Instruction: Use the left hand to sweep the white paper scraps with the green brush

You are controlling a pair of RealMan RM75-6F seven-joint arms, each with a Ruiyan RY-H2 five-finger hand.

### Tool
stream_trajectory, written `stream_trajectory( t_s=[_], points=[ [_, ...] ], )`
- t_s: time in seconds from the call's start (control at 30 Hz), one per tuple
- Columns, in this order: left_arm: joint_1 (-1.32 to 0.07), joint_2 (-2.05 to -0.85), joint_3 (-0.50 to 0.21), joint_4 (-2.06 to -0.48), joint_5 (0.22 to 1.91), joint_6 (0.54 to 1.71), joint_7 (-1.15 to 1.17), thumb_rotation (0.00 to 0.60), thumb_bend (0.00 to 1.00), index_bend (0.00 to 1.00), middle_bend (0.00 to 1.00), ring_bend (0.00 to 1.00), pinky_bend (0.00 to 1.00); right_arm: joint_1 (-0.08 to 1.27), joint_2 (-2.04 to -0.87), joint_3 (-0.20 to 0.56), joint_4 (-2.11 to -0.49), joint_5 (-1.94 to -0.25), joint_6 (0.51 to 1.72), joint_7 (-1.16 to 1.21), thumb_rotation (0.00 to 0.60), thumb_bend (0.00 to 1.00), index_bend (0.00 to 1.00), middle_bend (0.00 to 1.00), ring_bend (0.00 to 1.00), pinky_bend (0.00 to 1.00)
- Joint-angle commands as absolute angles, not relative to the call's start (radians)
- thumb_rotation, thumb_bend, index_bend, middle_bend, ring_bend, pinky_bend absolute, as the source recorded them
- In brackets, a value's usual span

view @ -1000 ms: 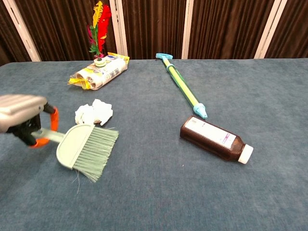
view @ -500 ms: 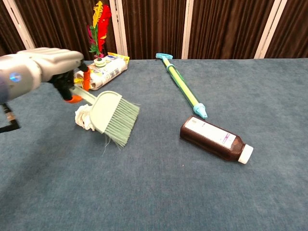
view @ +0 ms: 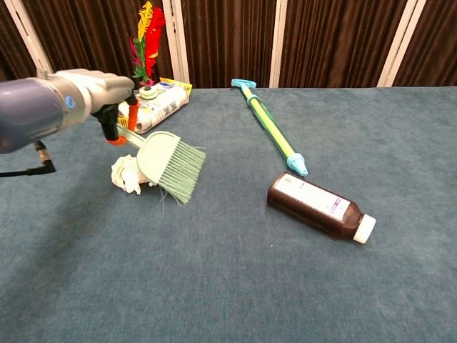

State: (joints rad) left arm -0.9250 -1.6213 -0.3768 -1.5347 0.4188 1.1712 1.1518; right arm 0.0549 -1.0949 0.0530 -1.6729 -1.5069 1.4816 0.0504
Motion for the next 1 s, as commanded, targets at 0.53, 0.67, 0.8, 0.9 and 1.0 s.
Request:
stream_trajectory(
  t_s=[0.53, 0.67, 0.8, 0.9, 1.0],
  points=[
    [-0.674, -1.150, -0.265, -1.797, 0.594, 1.187, 0.854, 0.600, 0.79, 0.81, 1.00, 1.00, 1.00, 0.054, -1.106, 0.051, -1.676, -1.522, 1.495, 0.011, 0.600, 0.38, 0.00, 0.00, 0.00, 0.00],
    [-0.683, -1.137, -0.309, -1.849, 0.699, 1.192, 0.754, 0.600, 0.79, 0.81, 1.00, 1.00, 1.00, 0.053, -1.109, 0.053, -1.674, -1.520, 1.498, 0.003, 0.600, 0.38, 0.00, 0.00, 0.00, 0.00],
    [-0.729, -1.184, -0.323, -1.887, 0.734, 1.198, 0.754, 0.600, 0.79, 0.81, 1.00, 1.00, 1.00, 0.051, -1.108, 0.053, -1.673, -1.520, 1.501, 0.005, 0.600, 0.38, 0.00, 0.00, 0.00, 0.00],
    [-0.772, -1.256, -0.321, -1.879, 0.720, 1.209, 0.784, 0.600, 0.79, 0.81, 1.00, 1.00, 1.00, 0.051, -1.107, 0.055, -1.670, -1.516, 1.500, 0.008, 0.600, 0.38, 0.00, 0.00, 0.00, 0.00],
    [-0.816, -1.340, -0.309, -1.833, 0.682, 1.221, 0.834, 0.600, 0.79, 0.81, 1.00, 1.00, 1.00, 0.050, -1.105, 0.056, -1.670, -1.514, 1.501, 0.016, 0.600, 0.38, 0.00, 0.00, 0.00, 0.00]
  ],
)
